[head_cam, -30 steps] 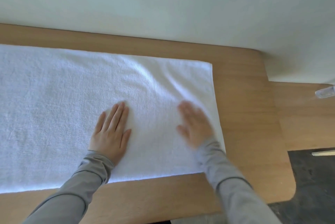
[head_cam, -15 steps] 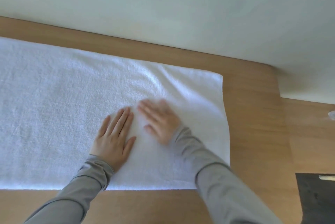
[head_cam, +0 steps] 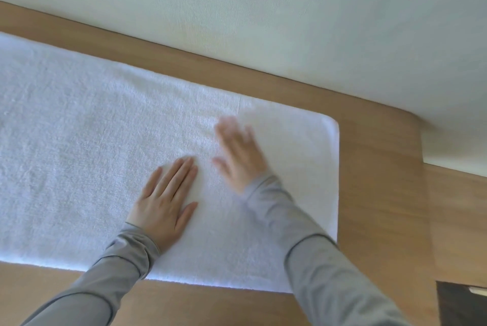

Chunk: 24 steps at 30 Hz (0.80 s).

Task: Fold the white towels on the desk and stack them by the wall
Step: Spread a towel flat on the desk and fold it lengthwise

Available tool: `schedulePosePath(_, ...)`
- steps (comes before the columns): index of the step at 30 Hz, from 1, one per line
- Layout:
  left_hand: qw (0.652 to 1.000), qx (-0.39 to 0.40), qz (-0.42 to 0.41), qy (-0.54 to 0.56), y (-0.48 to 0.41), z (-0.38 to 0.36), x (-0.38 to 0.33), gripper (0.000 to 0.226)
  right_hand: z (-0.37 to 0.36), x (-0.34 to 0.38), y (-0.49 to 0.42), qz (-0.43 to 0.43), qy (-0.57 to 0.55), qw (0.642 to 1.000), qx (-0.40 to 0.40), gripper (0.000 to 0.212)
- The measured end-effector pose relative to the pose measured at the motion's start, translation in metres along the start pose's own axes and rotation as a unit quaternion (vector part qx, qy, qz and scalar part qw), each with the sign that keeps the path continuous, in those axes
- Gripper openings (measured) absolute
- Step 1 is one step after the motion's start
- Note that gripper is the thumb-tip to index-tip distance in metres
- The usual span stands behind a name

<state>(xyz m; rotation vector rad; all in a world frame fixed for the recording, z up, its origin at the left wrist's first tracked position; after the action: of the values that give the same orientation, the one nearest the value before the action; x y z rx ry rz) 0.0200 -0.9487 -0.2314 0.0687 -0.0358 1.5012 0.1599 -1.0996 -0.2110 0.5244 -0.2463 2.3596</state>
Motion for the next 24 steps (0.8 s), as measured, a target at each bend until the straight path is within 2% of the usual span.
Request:
schedulePosePath(2,1.0,0.0,-0.001,0.0,0.0,0.0,0.0,0.061,-0.013,0.015,-0.003,0.076,0.007,0.996,0.057,0.057)
schedulePosePath(4,1.0,0.004,0.0,0.0,0.0,0.0,0.0,0.061,-0.002,-0.013,-0.005,0.056,0.011,0.997,0.042,0.055)
schedulePosePath(6,1.0,0.005,0.002,-0.001,0.0,0.0,0.0,0.061,0.021,-0.064,0.001,-0.046,0.01,0.999,-0.004,0.053)
schedulePosePath(9,1.0,0.005,0.006,-0.001,0.0,0.0,-0.001,0.061,0.054,-0.14,0.02,-0.221,0.043,0.974,-0.009,0.06)
schedulePosePath(12,1.0,0.004,0.006,-0.001,0.0,-0.001,0.0,0.061,0.063,-0.164,0.031,-0.276,-0.002,0.961,-0.023,0.059)
schedulePosePath(15,1.0,0.006,0.006,-0.002,0.0,-0.001,0.0,0.061,0.064,-0.153,0.034,-0.345,-0.007,0.937,-0.061,0.058)
schedulePosePath(16,1.0,0.007,0.007,-0.002,0.0,-0.001,0.0,0.061,0.064,-0.14,0.035,-0.347,0.016,0.934,-0.089,0.059)
schedulePosePath(18,1.0,0.006,0.008,-0.001,0.0,0.0,-0.001,0.061,0.055,-0.098,0.043,-0.29,0.025,0.948,-0.125,0.061)
schedulePosePath(21,1.0,0.004,0.006,0.002,0.0,0.001,-0.001,0.061,0.016,-0.022,0.077,-0.181,-0.02,0.982,-0.047,0.063)
schedulePosePath(24,1.0,0.0,0.005,0.007,0.001,0.002,-0.001,0.061,-0.003,0.0,0.137,-0.178,0.001,0.984,-0.005,0.062)
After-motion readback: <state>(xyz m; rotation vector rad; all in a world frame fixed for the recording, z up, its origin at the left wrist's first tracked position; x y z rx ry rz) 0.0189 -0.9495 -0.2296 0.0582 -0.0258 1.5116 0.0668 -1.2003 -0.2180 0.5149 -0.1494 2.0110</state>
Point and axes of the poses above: each hand's wrist, its own y-axis away from the middle knuckle, its own z-axis out of the back of the hand, x = y × z, the point moved 1 cm from there along -y, towards the middle knuckle, and after that the axes turned 13 degrees about -y, right-handed, at the moved point
